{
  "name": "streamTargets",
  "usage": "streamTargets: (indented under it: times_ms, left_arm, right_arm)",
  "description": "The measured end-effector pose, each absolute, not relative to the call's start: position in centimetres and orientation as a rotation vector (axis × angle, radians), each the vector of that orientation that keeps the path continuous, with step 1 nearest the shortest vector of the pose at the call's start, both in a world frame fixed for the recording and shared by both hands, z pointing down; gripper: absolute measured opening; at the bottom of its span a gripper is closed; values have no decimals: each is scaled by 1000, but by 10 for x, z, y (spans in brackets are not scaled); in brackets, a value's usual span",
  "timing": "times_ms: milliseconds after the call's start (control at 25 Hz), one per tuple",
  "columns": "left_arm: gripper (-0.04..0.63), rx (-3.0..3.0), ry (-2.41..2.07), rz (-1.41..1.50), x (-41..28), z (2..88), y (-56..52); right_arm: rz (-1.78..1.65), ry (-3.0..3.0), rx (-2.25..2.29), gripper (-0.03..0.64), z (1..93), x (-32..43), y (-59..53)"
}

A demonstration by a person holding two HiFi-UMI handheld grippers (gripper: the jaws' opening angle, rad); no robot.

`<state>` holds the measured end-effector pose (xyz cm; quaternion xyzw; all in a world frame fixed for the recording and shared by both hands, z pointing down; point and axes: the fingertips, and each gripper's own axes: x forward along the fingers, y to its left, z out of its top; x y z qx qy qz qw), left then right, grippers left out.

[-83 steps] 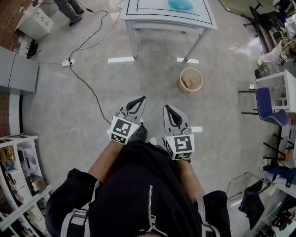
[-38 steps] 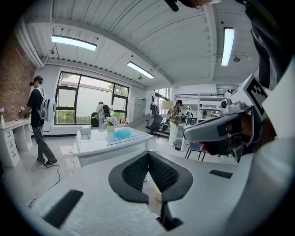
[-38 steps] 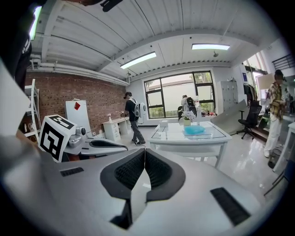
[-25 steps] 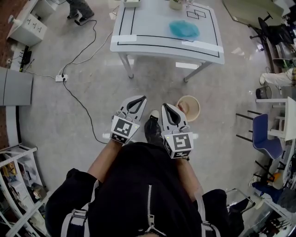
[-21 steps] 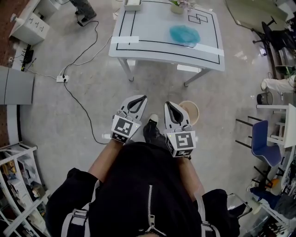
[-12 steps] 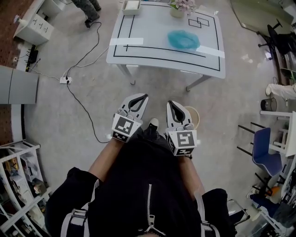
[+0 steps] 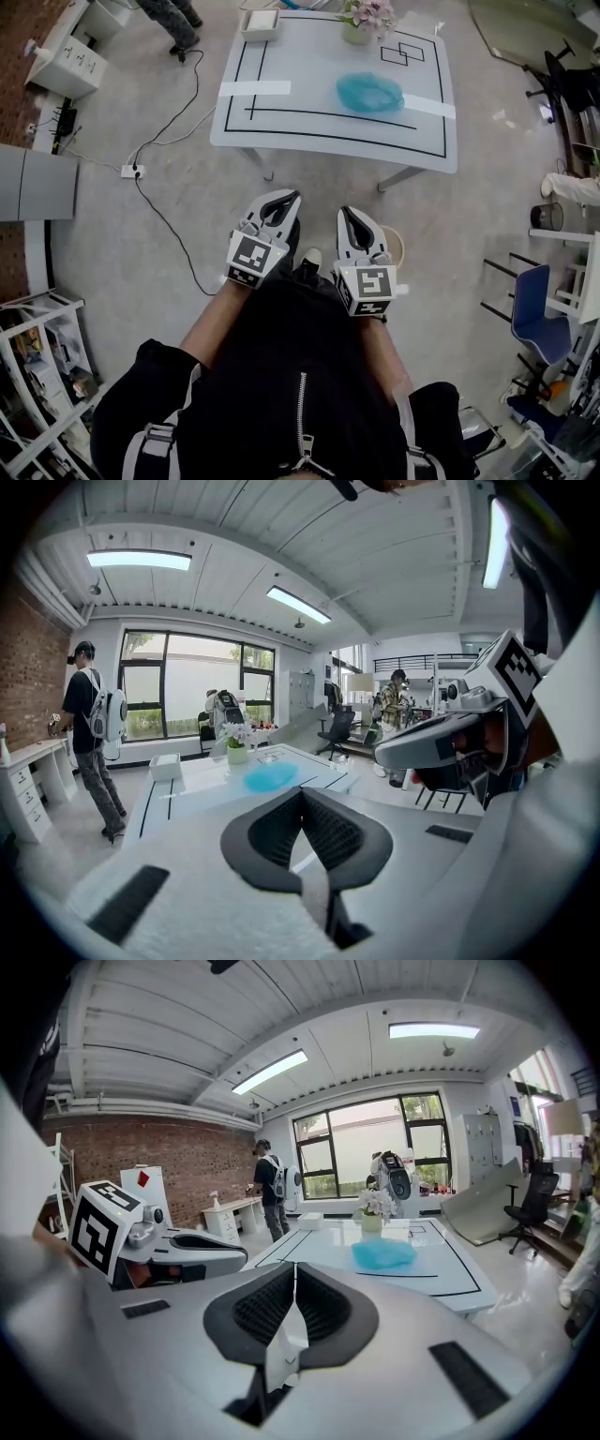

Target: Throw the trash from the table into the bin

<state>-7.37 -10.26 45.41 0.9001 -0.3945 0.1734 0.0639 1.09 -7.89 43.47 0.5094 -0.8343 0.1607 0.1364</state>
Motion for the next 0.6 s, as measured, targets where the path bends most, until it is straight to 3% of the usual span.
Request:
streamTargets:
  times_ms: [600]
  left_arm:
    - [6, 2778, -1010, 414, -74, 465, -274]
  right_arm:
    - [455, -2341, 1516, 11, 435, -13, -248]
